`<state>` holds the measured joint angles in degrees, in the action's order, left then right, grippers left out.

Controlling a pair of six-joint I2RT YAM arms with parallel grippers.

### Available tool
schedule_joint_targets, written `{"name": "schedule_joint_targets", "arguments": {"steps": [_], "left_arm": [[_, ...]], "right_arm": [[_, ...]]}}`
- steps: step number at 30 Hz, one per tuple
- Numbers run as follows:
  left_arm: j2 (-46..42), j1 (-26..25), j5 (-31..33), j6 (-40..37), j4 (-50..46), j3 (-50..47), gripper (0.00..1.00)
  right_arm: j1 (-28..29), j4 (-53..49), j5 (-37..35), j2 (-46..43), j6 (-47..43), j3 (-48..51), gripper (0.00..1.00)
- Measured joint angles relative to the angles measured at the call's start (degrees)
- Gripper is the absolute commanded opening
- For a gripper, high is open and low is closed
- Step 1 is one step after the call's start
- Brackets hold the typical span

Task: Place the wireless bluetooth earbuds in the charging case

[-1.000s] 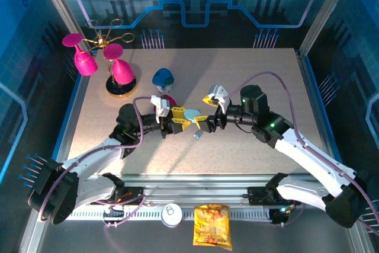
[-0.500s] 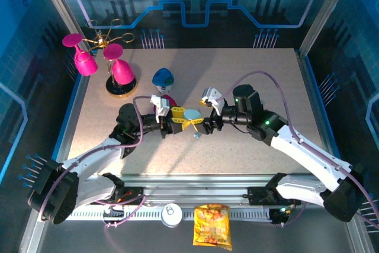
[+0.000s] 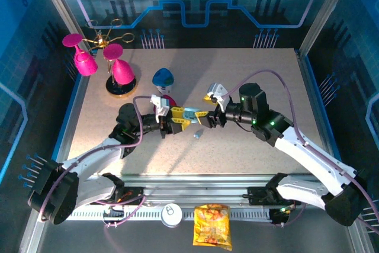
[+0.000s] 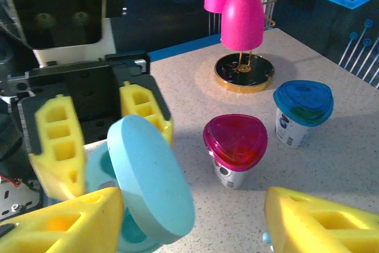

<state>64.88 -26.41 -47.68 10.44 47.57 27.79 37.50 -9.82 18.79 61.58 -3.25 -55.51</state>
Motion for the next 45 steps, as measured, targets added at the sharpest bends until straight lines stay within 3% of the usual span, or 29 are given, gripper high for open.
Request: {"name": "schedule_joint_targets", "arguments": {"steps": [10, 18, 20, 24, 30, 38, 45], "left_arm": [[0.1, 0.0, -2.2, 0.0, 0.8, 0.0, 0.34], [0.8, 0.0, -2.8, 0.2, 1.4, 0.0, 0.34], [0.8, 0.0, -2.8, 0.2, 1.7, 0.0, 0.34], [0.8, 0.0, -2.8, 0.2, 1.8, 0.0, 0.34], [0.8, 0.0, -2.6, 0.0, 1.9, 0.0, 0.34], [0.8, 0.2, -0.7, 0.2, 3.8, -0.2, 0.33], [0.9, 1.6, 0.8, 2.0, 8.1, -1.7, 0.34]], "right_arm": [[-0.2, 0.4, -0.3, 1.8, 0.3, 0.0, 0.34], [-0.6, 0.4, 3.1, 3.0, 0.4, 0.0, 0.27], [-0.7, 0.4, 3.6, 2.9, 0.4, 0.0, 0.3], [-1.3, 0.3, 4.2, 2.6, 0.9, 0.0, 0.48], [-4.5, 3.1, 6.9, -2.1, 3.6, 2.1, 0.6], [-10.5, 10.5, 10.8, -8.2, 10.6, 8.3, 0.65], [-14.7, 11.5, 2.1, -7.3, 17.0, 12.2, 0.65]]}}
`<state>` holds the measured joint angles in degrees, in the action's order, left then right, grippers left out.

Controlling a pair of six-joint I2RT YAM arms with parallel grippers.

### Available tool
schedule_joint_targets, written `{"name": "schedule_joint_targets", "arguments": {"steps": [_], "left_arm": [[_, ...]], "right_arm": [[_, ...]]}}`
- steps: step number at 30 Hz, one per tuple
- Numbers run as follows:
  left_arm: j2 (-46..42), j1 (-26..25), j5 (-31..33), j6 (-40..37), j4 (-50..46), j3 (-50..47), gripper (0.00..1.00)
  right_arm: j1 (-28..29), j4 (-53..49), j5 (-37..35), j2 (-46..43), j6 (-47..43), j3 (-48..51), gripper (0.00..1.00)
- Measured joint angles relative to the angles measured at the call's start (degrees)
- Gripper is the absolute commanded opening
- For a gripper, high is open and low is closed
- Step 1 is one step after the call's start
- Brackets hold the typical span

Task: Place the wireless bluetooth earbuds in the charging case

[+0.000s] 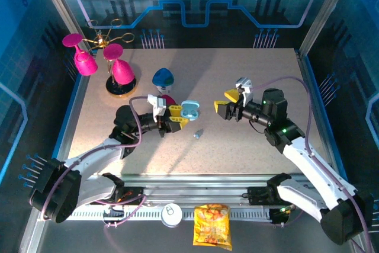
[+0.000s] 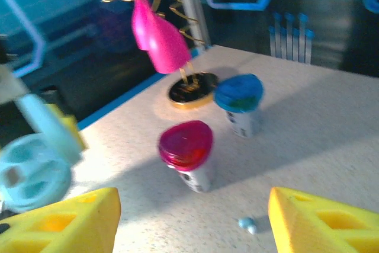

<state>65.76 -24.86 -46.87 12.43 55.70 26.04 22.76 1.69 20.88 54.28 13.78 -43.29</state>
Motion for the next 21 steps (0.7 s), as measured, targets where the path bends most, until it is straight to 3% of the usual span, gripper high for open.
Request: {"name": "schedule_joint_targets", "arguments": {"steps": [11, 21], "left_arm": [[0.0, 0.6, 0.8, 3.8, 5.3, -0.2, 0.33], [-0.1, 0.8, 0.8, 4.2, 6.3, -1.0, 0.33]], "right_arm": [[3.6, -4.4, -9.4, 20.1, 3.5, -1.5, 0.63], [6.8, -7.8, -4.8, 43.5, 2.8, -16.9, 0.6]]}}
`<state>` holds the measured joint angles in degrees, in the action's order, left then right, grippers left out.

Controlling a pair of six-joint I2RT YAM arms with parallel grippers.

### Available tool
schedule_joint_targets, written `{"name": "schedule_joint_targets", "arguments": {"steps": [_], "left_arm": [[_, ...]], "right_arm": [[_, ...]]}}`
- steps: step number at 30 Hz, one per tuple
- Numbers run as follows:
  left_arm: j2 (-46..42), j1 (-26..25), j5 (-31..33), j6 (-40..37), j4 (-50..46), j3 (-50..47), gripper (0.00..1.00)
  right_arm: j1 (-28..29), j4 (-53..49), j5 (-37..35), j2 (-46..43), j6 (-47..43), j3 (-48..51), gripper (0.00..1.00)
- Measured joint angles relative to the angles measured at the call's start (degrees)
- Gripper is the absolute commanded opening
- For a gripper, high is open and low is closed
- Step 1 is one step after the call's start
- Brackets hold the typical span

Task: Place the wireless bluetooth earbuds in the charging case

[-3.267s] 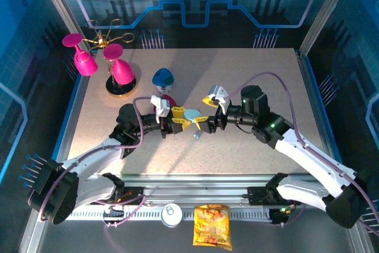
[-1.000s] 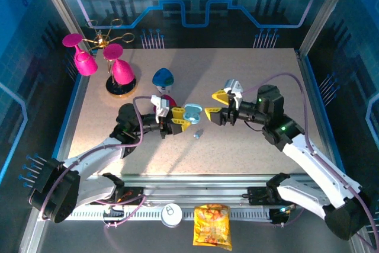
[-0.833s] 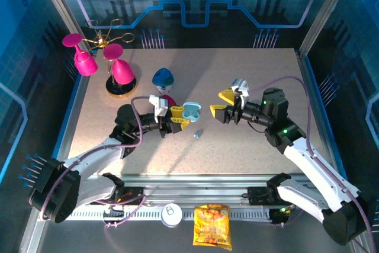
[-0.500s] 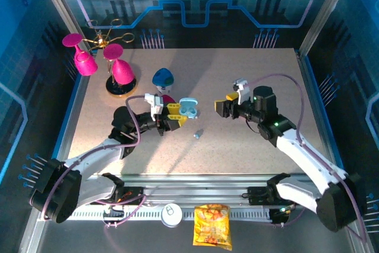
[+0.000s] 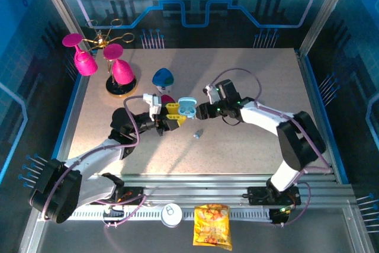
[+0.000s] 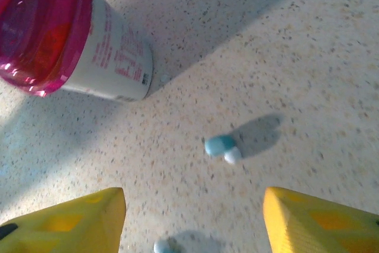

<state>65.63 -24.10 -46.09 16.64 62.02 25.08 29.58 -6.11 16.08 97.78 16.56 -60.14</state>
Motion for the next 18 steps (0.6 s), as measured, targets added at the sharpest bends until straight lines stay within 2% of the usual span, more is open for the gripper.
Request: {"name": "schedule_joint_targets", "arguments": {"steps": [12, 18], "left_arm": [[-0.1, 0.0, 0.0, 0.4, 0.5, -0.9, 0.33], [-0.1, 0.0, 0.0, 1.0, 0.5, -0.9, 0.33]], "right_arm": [[0.0, -7.6, 7.2, 20.1, -4.2, -19.7, 0.6], [-0.3, -10.3, 10.0, 23.6, -5.2, -21.8, 0.54]]}}
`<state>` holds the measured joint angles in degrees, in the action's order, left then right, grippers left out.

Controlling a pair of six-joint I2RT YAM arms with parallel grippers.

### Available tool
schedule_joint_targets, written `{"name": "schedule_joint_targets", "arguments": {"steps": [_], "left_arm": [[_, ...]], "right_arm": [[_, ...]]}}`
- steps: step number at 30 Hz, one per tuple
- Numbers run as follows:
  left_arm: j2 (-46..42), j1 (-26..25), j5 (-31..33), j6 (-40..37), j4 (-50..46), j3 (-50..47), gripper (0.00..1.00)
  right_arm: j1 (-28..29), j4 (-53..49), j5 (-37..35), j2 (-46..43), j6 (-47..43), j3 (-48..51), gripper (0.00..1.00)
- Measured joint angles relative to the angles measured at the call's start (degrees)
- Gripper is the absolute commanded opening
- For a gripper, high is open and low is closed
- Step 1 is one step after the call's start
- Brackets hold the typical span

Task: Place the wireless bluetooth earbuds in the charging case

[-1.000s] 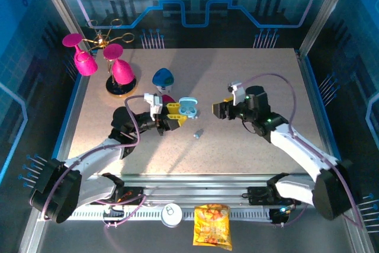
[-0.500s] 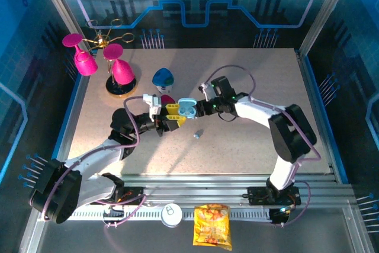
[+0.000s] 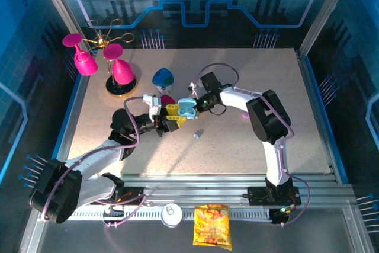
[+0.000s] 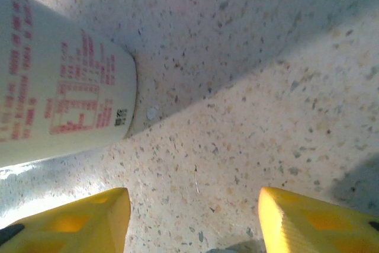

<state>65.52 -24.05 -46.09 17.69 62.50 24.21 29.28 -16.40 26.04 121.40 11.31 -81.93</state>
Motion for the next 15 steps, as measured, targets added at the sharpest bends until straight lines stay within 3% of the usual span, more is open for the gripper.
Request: {"name": "schedule_joint_targets", "arguments": {"steps": [15], "left_arm": [[-2.3, 0.2, 0.1, -1.0, -1.0, 0.0, 0.33]], "right_arm": [[-1.4, -1.2, 4.5, -1.8, -0.9, 4.5, 0.43]]}}
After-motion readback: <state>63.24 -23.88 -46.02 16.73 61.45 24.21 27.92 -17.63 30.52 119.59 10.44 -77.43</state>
